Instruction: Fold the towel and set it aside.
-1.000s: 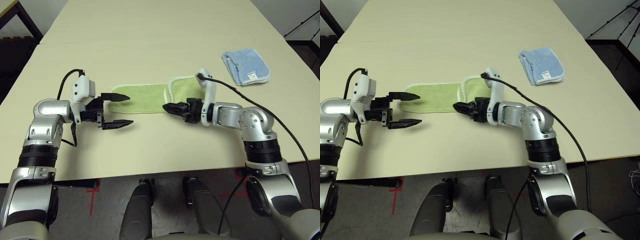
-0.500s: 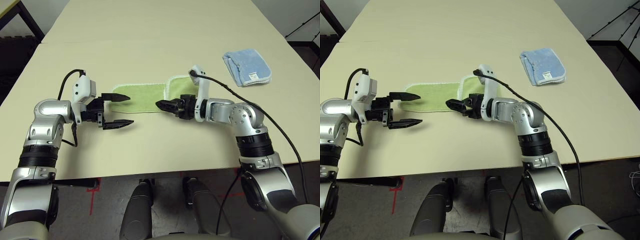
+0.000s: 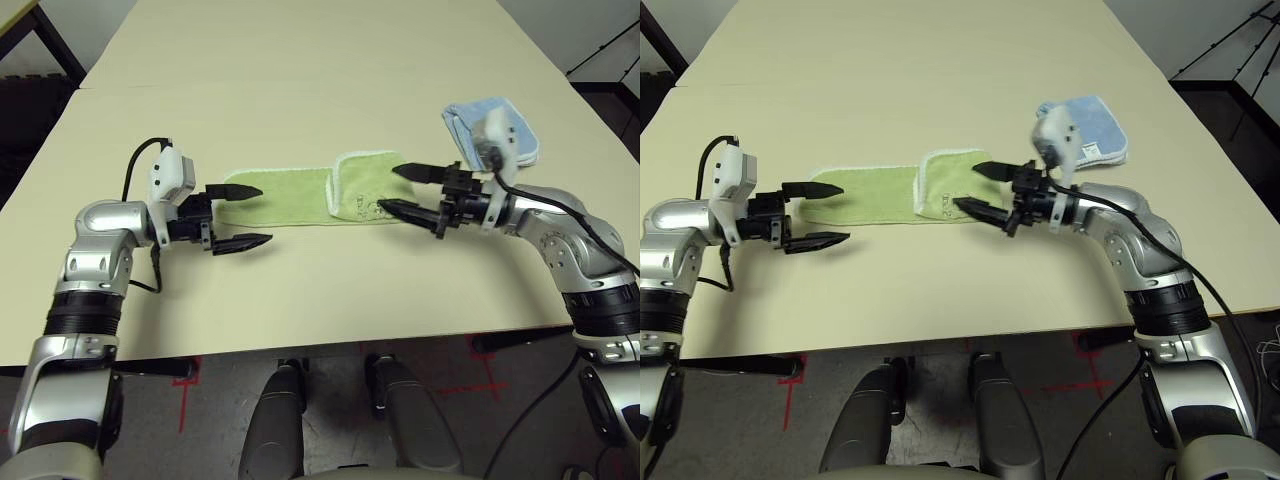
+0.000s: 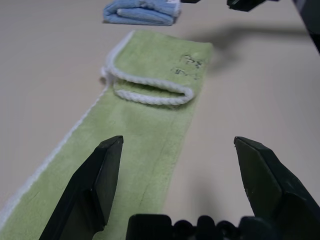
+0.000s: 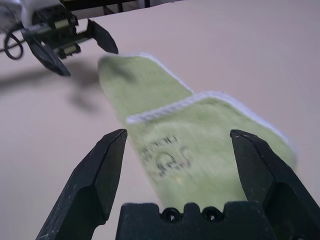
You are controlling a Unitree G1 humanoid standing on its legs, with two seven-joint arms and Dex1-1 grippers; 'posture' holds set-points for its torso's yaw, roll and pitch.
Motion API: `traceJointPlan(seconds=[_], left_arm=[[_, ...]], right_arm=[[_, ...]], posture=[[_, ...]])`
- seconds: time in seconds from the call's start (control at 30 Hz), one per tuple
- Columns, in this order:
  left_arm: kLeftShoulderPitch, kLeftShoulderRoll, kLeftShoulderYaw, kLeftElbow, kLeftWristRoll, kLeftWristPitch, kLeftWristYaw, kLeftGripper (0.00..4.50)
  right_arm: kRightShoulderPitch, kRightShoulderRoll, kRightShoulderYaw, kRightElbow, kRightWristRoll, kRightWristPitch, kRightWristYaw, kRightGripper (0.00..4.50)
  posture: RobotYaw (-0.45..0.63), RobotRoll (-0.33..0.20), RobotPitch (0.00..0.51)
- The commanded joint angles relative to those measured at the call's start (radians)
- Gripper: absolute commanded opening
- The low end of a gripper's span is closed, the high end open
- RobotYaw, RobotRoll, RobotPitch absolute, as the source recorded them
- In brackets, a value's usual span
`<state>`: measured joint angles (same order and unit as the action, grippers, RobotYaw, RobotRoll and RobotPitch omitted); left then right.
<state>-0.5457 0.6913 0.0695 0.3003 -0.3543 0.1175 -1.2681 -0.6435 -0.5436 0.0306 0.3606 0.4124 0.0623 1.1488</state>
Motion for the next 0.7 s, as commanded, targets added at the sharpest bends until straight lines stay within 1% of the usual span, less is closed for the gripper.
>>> traceJointPlan(seconds=[0.03, 0.13, 0.23, 0.33, 0.37, 0.43, 0.53, 0.63, 0.7], left_arm=[[0.019, -0.013, 0.025, -0.105, -0.029, 0.142, 0.118, 4.50], [0.017, -0.016, 0.050, -0.171, -0.046, 0.256, 0.219, 4.50], [0.019, 0.007, 0.074, -0.217, -0.064, 0.369, 0.284, 4.50], [0.003, 0.051, 0.109, -0.246, -0.118, 0.576, 0.332, 4.50], [-0.001, 0.065, 0.119, -0.251, -0.136, 0.628, 0.340, 4.50], [-0.024, 0.110, 0.125, -0.262, -0.186, 0.795, 0.349, 4.50], [-0.054, 0.159, 0.118, -0.261, -0.239, 0.976, 0.348, 4.50], [-0.100, 0.148, 0.134, -0.213, -0.273, 1.097, 0.381, 4.50], [-0.144, 0.095, 0.200, -0.150, -0.286, 1.221, 0.467, 4.50]], right_arm=[[-0.052, -0.020, -0.003, 0.198, -0.066, -0.226, 0.134, 4.48], [-0.115, -0.040, -0.013, 0.389, -0.094, -0.360, 0.239, 4.48], [-0.170, -0.066, -0.026, 0.541, -0.106, -0.421, 0.329, 4.48], [-0.204, -0.100, -0.028, 0.640, -0.126, -0.428, 0.389, 4.48], [-0.212, -0.105, -0.030, 0.661, -0.132, -0.428, 0.397, 4.48], [-0.223, -0.112, -0.033, 0.685, -0.142, -0.421, 0.405, 4.48], [-0.229, -0.108, -0.042, 0.697, -0.153, -0.422, 0.408, 4.48], [-0.223, -0.088, -0.060, 0.685, -0.147, -0.419, 0.384, 4.48], [-0.209, -0.071, -0.071, 0.664, -0.140, -0.414, 0.379, 4.48]], posture=[[0.03, 0.000, 0.173], [0.05, 0.000, 0.172], [0.07, 0.000, 0.175], [0.07, 0.000, 0.179], [0.07, 0.000, 0.179], [0.07, 0.000, 0.180], [0.07, 0.000, 0.182], [0.06, 0.000, 0.184], [0.06, 0.000, 0.186]])
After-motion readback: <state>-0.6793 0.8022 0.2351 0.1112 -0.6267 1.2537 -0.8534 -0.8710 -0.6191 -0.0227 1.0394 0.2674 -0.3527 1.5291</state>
